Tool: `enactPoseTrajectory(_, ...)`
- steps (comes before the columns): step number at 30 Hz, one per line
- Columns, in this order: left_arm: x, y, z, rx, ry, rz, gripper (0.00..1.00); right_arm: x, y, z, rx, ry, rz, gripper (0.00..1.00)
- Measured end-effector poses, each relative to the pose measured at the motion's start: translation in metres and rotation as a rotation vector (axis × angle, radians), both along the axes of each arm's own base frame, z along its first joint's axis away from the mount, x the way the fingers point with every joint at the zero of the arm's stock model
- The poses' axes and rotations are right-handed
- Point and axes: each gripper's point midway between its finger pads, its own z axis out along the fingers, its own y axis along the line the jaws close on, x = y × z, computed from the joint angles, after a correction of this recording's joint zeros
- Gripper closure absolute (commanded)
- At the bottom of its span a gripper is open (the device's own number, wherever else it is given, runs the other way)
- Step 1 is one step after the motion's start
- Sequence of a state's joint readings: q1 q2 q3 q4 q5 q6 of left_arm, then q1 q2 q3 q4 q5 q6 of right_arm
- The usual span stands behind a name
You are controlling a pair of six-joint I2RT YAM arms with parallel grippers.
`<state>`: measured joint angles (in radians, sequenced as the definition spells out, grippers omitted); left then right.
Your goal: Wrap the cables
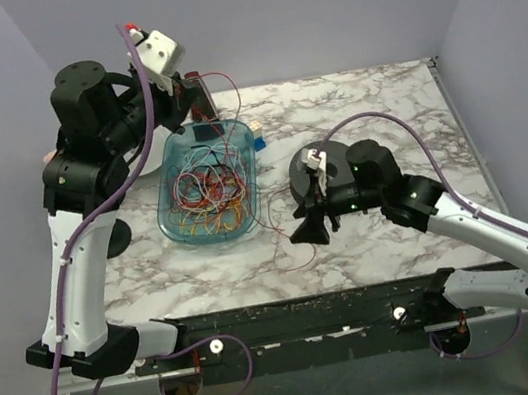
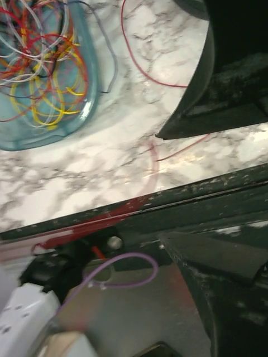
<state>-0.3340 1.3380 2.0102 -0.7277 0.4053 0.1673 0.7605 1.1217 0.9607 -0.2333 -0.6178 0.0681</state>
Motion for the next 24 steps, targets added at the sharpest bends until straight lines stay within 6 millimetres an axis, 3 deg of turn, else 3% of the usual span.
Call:
enactPoseTrajectory(2, -0.003, -0.011, -0.018, -0.003, 0.067, -0.032, 1.0, -0.012, -0.012, -0.016, -0.032, 0.044, -0.006, 0.08)
enactPoseTrajectory(4, -0.004, -0.018, -0.032, -0.004, 0.12, -0.048, 1.0, -0.021, -0.023, -0.016, -0.031, 0.041, -0.006, 0.05)
enactPoseTrajectory(10, -0.01, -0.03, -0.051, -0.01, 0.189, -0.074, 1.0, -0.023, -0.045, 0.036, 0.08, -0.058, -0.024, 0.05)
enactPoseTrajectory(14, -0.017, -0.034, -0.061, -0.019, 0.229, -0.086, 1.0, -0.007, -0.031, 0.089, 0.188, -0.123, -0.042, 0.09)
enactPoseTrajectory(17, -0.017, -0.035, -0.066, -0.026, 0.25, -0.08, 1.0, 0.021, -0.014, 0.121, 0.269, -0.13, -0.104, 0.16)
enactPoseTrajectory(20, -0.016, -0.036, -0.069, -0.036, 0.269, -0.071, 1.0, 0.047, 0.003, 0.125, 0.308, -0.092, -0.145, 0.19)
enactPoseTrajectory(24, -0.015, -0.035, -0.067, -0.05, 0.275, -0.055, 1.0, 0.065, 0.031, 0.113, 0.335, -0.029, -0.16, 0.24)
